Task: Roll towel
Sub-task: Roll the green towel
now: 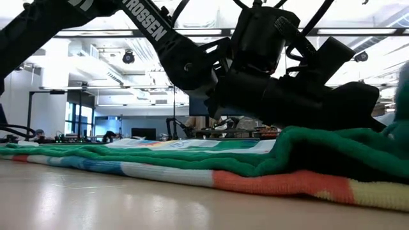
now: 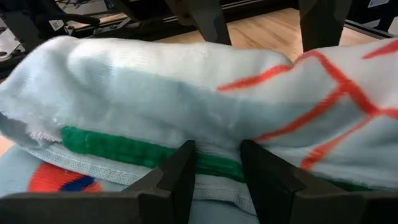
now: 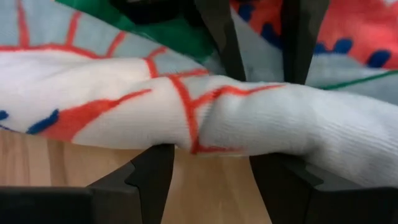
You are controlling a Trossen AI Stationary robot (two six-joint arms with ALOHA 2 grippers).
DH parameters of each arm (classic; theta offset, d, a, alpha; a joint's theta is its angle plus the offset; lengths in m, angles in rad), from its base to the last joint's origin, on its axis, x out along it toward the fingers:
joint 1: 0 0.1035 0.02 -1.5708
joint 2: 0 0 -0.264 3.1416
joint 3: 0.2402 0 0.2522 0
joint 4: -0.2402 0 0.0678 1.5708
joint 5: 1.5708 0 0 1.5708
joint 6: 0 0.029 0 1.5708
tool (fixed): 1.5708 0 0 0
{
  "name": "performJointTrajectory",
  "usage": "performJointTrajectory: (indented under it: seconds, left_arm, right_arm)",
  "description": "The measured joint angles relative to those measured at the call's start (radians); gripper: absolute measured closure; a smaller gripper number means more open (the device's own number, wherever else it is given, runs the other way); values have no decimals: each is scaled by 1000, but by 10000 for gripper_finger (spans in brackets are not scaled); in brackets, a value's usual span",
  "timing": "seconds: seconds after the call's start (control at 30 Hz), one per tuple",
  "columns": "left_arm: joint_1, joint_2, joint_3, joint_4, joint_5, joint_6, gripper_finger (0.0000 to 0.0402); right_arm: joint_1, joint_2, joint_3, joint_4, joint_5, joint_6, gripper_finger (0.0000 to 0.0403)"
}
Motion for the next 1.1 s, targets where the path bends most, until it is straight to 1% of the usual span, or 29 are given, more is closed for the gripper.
performJointTrajectory:
  seconds: [0.23,0.37,0.53,0.6,0.67,0.83,1.0,1.1]
  left_arm:
    - [0,0,-1,-1,-1,0,283]
    - [0,0,-1,0,-1,0,283]
    - [0,0,-1,0,-1,0,283]
    - [0,0,-1,0,-2,-2,283]
    - [0,0,-1,0,-3,-4,283]
    - [0,0,-1,0,-4,-7,283]
    - [0,0,-1,0,-4,-7,283]
    - [0,0,-1,0,-4,-8,283]
  right_arm:
    - [-24,2,6,3,-2,-24,209]
    - [-26,2,7,15,-66,-9,207]
    - [-30,-1,8,10,-81,-21,209]
    - [-35,-13,17,-26,-135,-31,213]
    - [-28,-18,39,-97,-165,3,217]
    - [26,-18,96,-289,-168,106,219]
    - [69,-18,86,-361,-177,226,215]
    - [84,-18,66,-377,-183,257,204]
